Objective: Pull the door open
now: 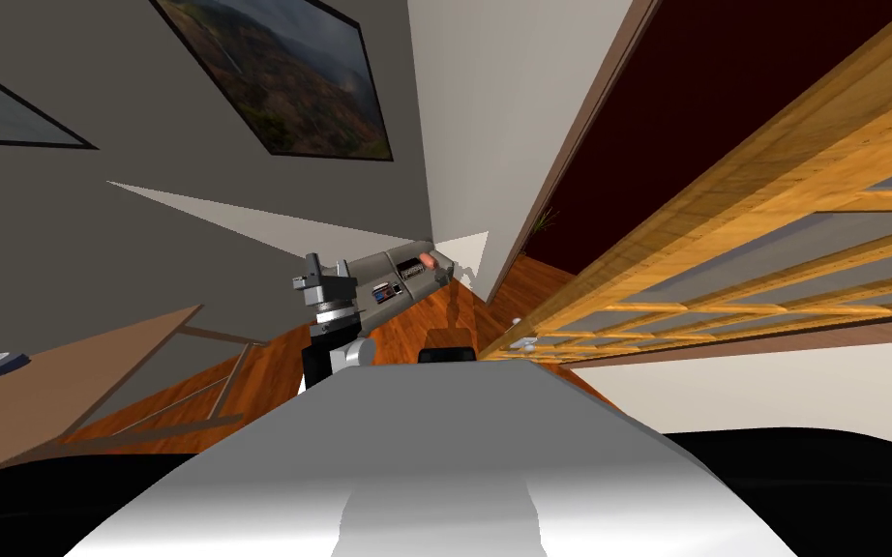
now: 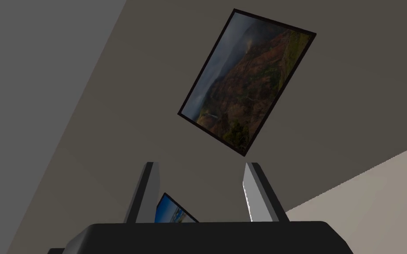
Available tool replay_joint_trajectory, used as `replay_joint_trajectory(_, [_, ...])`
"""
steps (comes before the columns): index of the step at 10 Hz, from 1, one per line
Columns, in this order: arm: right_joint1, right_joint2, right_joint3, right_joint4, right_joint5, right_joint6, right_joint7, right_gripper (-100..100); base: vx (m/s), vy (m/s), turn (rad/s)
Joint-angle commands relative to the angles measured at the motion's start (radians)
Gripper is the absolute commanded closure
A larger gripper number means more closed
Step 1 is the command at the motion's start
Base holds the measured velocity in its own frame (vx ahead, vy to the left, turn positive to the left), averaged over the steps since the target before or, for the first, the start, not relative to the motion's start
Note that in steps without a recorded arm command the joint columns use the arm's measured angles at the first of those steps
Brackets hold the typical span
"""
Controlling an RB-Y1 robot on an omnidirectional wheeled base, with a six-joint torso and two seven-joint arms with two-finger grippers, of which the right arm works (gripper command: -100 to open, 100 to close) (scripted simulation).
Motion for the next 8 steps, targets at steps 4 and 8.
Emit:
replay_joint_trajectory(4, [0.040, 0.032, -0.016, 0.019, -0.037, -0.049, -0.008, -100, -0.058, -0.052, -0.165])
replay_joint_trajectory(8, [0.025, 0.015, -0.037, 0.023, -0.069, -0.023, -0.038, -100, 0.130, 0.051, 0.089])
